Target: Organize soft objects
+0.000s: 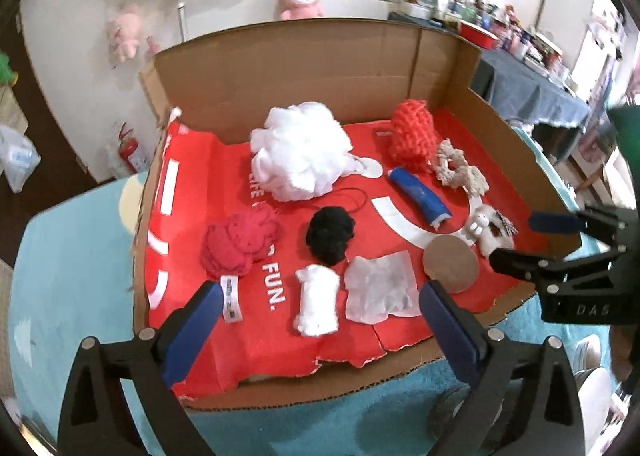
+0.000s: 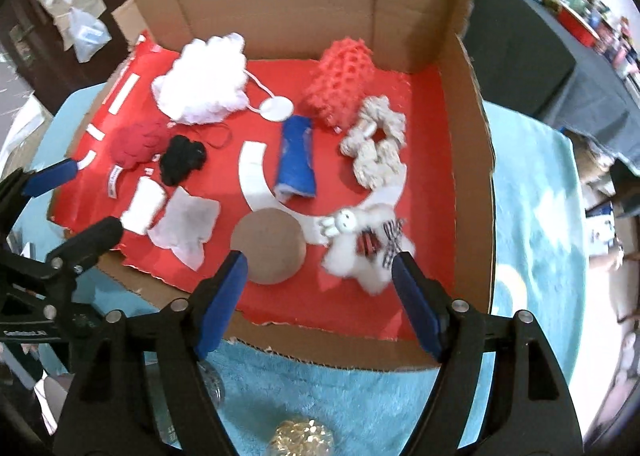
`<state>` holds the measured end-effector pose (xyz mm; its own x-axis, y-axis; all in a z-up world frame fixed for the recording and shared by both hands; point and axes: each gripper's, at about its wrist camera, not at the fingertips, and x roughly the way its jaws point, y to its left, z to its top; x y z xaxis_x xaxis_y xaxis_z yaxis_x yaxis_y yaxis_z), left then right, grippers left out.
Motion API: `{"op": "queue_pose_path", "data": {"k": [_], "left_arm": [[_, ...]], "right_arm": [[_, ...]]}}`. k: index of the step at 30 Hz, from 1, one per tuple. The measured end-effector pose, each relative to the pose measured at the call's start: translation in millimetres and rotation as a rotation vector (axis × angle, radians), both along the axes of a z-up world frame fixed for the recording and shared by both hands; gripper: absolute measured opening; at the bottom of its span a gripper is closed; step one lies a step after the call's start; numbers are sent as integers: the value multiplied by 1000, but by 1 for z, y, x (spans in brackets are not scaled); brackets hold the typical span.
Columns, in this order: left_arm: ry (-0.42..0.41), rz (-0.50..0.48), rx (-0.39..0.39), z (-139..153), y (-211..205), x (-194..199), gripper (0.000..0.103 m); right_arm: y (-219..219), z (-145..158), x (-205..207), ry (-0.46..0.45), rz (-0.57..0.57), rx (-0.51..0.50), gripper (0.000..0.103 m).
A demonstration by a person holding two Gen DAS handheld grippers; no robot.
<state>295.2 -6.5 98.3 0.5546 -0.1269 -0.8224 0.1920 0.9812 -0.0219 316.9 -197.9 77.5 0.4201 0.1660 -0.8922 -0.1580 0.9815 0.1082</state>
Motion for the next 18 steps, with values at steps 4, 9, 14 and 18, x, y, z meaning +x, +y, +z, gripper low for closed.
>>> {"op": "queue_pose_path", "data": {"k": [4,9,14,18], "left_arm": [[-1,36,-14,-5,1,-3,100],[11,57,-10,-11,2,-4,100],[24,80,-8,-16,5,-3,100],[37,98,-6,-18,6,-3,100]], "right_arm": [[-2,-6,-3,10,-40,5,74],[-2,-10,-5,10,-60,8,74],[-1,-9,-5,0,-72,-3,74],[1,-11,-4,5,-79,-16,74]]}}
